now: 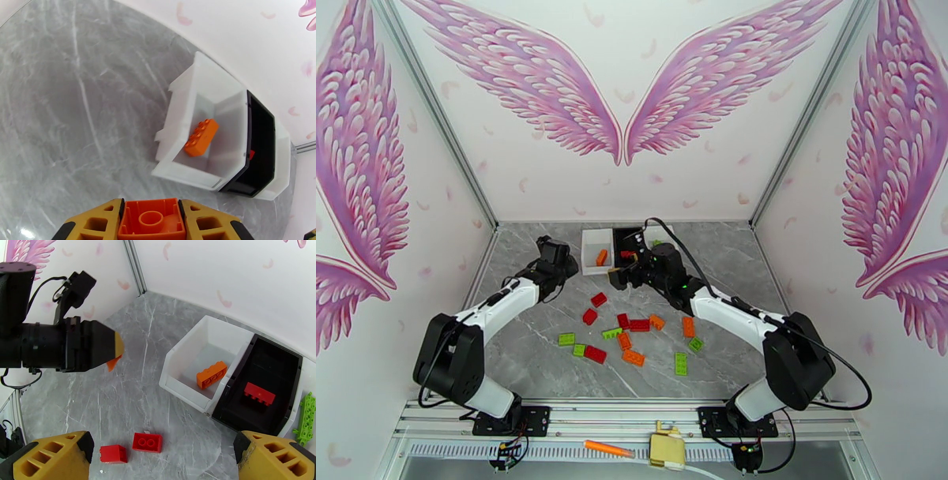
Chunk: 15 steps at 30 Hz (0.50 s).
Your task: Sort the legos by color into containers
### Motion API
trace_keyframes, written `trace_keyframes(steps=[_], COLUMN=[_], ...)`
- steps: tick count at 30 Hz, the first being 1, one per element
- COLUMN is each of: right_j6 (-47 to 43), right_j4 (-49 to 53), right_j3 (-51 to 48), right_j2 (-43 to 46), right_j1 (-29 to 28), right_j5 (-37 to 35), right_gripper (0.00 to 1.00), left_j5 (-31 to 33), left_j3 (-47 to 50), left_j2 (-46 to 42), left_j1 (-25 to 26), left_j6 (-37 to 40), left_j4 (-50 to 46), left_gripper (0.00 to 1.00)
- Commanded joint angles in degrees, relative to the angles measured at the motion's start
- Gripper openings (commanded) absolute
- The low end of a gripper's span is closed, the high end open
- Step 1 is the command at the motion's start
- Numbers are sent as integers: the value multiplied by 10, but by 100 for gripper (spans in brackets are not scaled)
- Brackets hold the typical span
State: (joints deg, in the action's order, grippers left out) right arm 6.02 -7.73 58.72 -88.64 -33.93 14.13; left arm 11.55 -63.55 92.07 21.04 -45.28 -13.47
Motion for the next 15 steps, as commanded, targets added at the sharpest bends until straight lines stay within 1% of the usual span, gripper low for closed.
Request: trace_keyframes(steps=[1, 6, 15], right_j6=[10, 14, 15], right_j4=[-16, -15, -26], right_j3=[-17, -23, -31], right_j2=[23, 28, 33], right_j1=[-4, -4, -4], right_j5=[-6, -9, -9], right_gripper=[99, 99, 99], left_j5=[0, -7, -21], left_j3=[-58, -139, -252], left_j2=[39, 110, 226], left_j1=[4, 9, 28], left_j6=[31, 27, 16], left_j4=[6, 8, 4], left_gripper=[33, 33, 33])
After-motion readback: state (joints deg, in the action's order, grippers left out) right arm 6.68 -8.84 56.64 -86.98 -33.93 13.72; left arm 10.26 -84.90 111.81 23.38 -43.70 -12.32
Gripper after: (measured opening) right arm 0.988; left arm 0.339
